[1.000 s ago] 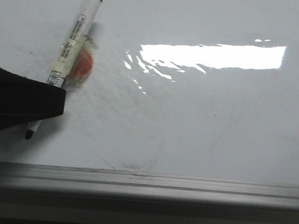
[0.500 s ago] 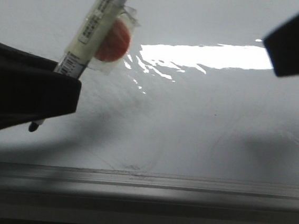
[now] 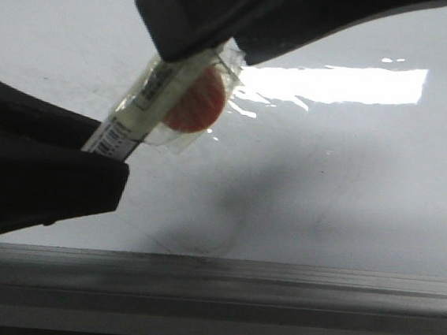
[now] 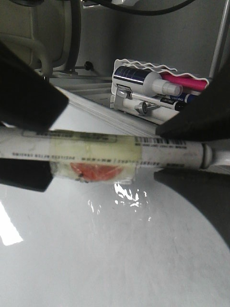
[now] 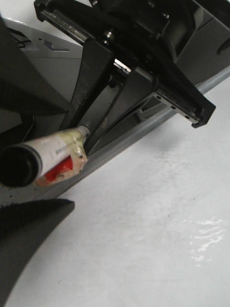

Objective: Write number 9 on whiteboard

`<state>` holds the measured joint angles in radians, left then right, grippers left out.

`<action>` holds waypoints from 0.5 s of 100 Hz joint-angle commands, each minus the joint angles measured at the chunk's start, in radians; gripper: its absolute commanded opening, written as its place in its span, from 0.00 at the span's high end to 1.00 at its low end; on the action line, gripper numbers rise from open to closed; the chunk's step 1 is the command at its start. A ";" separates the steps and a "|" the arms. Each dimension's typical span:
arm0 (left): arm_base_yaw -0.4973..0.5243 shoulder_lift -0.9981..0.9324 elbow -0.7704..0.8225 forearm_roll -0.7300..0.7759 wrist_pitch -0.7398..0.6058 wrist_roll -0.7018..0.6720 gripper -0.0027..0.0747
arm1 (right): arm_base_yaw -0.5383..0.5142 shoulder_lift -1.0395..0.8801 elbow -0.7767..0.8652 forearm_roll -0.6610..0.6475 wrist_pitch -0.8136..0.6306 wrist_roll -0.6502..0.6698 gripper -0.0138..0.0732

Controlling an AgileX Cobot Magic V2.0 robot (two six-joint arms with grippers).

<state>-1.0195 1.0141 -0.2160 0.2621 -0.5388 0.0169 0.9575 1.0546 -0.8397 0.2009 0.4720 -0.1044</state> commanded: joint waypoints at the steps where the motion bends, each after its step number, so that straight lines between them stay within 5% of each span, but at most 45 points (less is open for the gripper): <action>1: -0.001 -0.014 -0.021 -0.008 -0.067 -0.003 0.99 | 0.002 0.000 -0.045 0.014 -0.070 -0.012 0.61; 17: -0.001 -0.014 -0.021 -0.015 -0.067 -0.003 0.99 | 0.002 -0.001 -0.046 0.014 -0.075 -0.012 0.92; 31: -0.001 -0.014 -0.021 -0.017 -0.067 -0.006 0.92 | 0.002 -0.001 -0.046 0.014 -0.069 -0.012 0.92; 50: -0.001 -0.022 -0.021 -0.047 -0.066 -0.009 0.56 | 0.002 -0.003 -0.046 0.012 -0.064 -0.013 0.92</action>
<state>-1.0176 1.0128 -0.2160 0.2587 -0.5369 0.0223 0.9641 1.0662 -0.8547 0.2249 0.4691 -0.1044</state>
